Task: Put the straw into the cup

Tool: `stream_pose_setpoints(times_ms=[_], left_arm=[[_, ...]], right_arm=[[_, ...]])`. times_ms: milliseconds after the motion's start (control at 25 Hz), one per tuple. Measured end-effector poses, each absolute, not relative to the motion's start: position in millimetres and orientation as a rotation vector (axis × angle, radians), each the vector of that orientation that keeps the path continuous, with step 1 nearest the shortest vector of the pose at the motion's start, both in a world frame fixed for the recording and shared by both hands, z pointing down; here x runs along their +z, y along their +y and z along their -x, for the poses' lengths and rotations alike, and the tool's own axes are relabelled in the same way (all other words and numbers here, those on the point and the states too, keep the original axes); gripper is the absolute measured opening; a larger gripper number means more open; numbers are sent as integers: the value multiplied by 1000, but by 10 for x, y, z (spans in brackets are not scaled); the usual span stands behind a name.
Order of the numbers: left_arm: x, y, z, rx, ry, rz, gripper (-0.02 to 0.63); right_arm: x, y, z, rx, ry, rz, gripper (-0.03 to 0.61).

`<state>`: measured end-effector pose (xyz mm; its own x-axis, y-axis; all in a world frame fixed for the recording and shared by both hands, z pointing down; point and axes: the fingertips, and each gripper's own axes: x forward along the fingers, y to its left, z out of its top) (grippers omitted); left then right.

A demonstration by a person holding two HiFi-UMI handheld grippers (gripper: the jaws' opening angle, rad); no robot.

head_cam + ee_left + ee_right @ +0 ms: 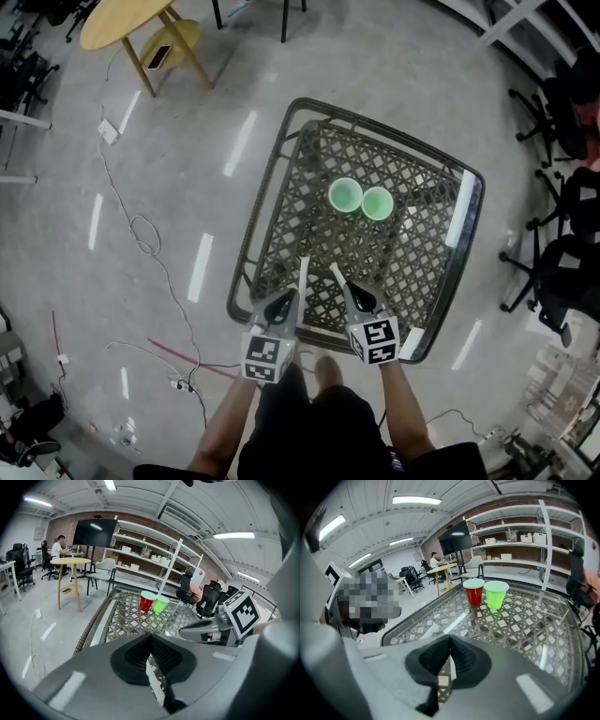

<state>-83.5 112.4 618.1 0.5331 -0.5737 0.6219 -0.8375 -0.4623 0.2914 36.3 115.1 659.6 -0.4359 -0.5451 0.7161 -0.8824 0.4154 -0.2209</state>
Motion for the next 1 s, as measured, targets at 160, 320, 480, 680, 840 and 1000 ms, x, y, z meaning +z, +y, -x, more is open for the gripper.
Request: stream_pose_setpoints(times_ms=[160, 320, 480, 680, 840, 1000], left_arm=[[6183, 1107, 823, 593, -1137, -2194, 6], [6178, 1101, 828, 589, -1135, -2190, 6], [6197, 1101, 850, 590, -1132, -2180, 6], [6236, 1084, 853, 595, -1129, -2172, 6], [6265, 1073, 863, 591, -1132, -2165, 6], [6291, 1082, 855, 594, -1127, -2159, 6]], right_arm=[[6713, 1106, -314, 779, -2106, -1150, 25], [6849, 1075, -285, 753, -2074, -1098, 60], [6996, 1057, -250, 757, -2037, -1040, 124], [7112, 1022, -217, 750, -2011, -1010, 132], [7168, 1016, -189, 757, -2004, -999, 132], [7221, 1025, -190, 769, -1983, -983, 132]])
